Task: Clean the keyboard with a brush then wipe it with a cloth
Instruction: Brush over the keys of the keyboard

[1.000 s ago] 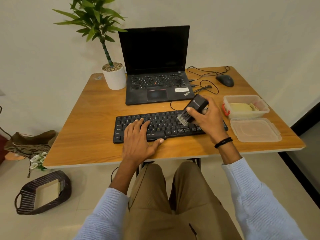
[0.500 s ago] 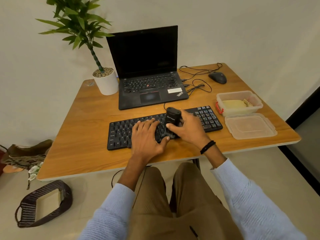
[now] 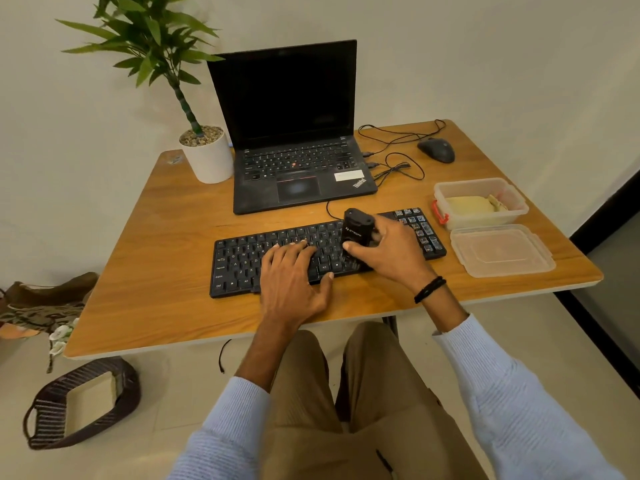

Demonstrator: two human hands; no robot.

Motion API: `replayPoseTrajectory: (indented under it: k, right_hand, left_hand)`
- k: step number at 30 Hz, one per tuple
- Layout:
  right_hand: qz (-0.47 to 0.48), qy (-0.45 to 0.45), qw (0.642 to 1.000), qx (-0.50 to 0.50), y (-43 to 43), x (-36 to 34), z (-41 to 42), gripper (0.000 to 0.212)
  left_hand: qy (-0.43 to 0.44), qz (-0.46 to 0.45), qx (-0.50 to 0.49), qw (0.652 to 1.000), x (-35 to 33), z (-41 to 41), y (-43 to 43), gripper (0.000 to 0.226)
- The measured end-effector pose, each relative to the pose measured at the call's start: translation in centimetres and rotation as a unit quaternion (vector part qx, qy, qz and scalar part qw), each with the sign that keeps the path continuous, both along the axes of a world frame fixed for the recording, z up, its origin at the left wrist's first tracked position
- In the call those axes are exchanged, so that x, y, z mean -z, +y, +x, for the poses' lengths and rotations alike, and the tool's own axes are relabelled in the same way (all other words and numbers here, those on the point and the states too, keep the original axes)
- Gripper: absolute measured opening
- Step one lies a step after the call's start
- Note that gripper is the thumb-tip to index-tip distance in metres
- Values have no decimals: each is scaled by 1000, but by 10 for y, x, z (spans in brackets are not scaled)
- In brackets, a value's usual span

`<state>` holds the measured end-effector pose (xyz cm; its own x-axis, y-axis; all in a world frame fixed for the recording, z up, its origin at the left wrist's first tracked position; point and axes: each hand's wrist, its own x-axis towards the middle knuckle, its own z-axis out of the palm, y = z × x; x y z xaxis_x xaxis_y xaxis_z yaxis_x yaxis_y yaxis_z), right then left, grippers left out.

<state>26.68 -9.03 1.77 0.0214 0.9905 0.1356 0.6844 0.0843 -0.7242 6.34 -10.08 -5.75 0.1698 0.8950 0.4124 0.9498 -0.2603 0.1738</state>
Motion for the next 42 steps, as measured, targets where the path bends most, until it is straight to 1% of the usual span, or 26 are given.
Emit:
replayPoseTrajectory:
  k: [1,4,5,8,9,12,13,16,17,20,21,24,25,26,28,30,32,34,35,36,37,39,40,42]
  right_hand:
    - [5,0,1000,4,0,0,1,43]
    - [48,10,996,75,1,-2,6,39]
    - [43,4,997,64,0,-2,6,40]
    - [-10,-11,999,-28,-5,1,0,45]
    - [-7,-17,1000,-26,-5,2,0,45]
    - [32,-5,997,72,-2,2,5,43]
    - [33,-3,997,75,-3,2,5,43]
    - [2,-20,1000,1,-7,2,1,45]
    - [-4,-18,1000,0,-7,2,2,45]
    - [31,3,996,86,-5,2,7,44]
    - [34,-4,996,83,-5,3,7,44]
    - [0,-34,999,3,-6,1,4,45]
    - [-5,-22,1000,5,-5,-1,6,47]
    - [3,-1,1000,28,-3,-5,8,48]
    - [53,32,994,91,2,-13,14,50]
    - [90,60,988,109,5,-16,12,57]
    - [94,86,990,64,4,-13,6,64]
    - [66,60,996,-6,5,-4,1,67]
    - [55,28,998,-29,6,0,2,67]
    - [54,-7,998,-31,7,1,3,66]
    - [66,-37,997,-11,9,1,5,66]
    - [119,-68,990,41,11,-3,9,65]
    - [132,-49,989,46,11,-5,9,65]
    - [106,26,994,5,10,-6,5,63]
  left_hand:
    - [-3,1,1,1000,0,0,0,68]
    - [-6,3,3,1000,0,0,-1,68]
    - [-6,4,2,1000,0,0,0,67]
    - [-8,8,4,1000,2,0,0,67]
    - [-10,11,5,1000,2,0,0,66]
    - [-8,10,4,1000,2,0,0,66]
    - [-7,11,3,1000,1,0,0,66]
    - [-9,10,3,1000,1,-1,0,66]
    - [-10,9,5,1000,1,-1,0,66]
    - [-8,7,5,1000,1,-1,-1,66]
    - [-8,7,5,1000,1,0,-1,66]
    - [-11,7,4,1000,1,0,0,66]
    - [-13,8,6,1000,1,0,-1,65]
    - [-15,9,7,1000,1,0,-1,65]
    - [-17,12,6,1000,0,0,-2,64]
    - [-19,15,5,1000,0,0,-1,64]
    - [-17,14,5,1000,0,0,-1,65]
    - [-16,11,6,1000,1,0,-2,66]
    - [-16,11,6,1000,1,0,-2,66]
    - [-16,11,5,1000,0,0,-2,66]
    - [-18,12,5,1000,0,0,-2,66]
    - [-24,16,6,1000,0,0,-2,65]
    - [-28,19,7,999,0,0,-2,65]
    - [-29,20,7,999,1,0,-1,65]
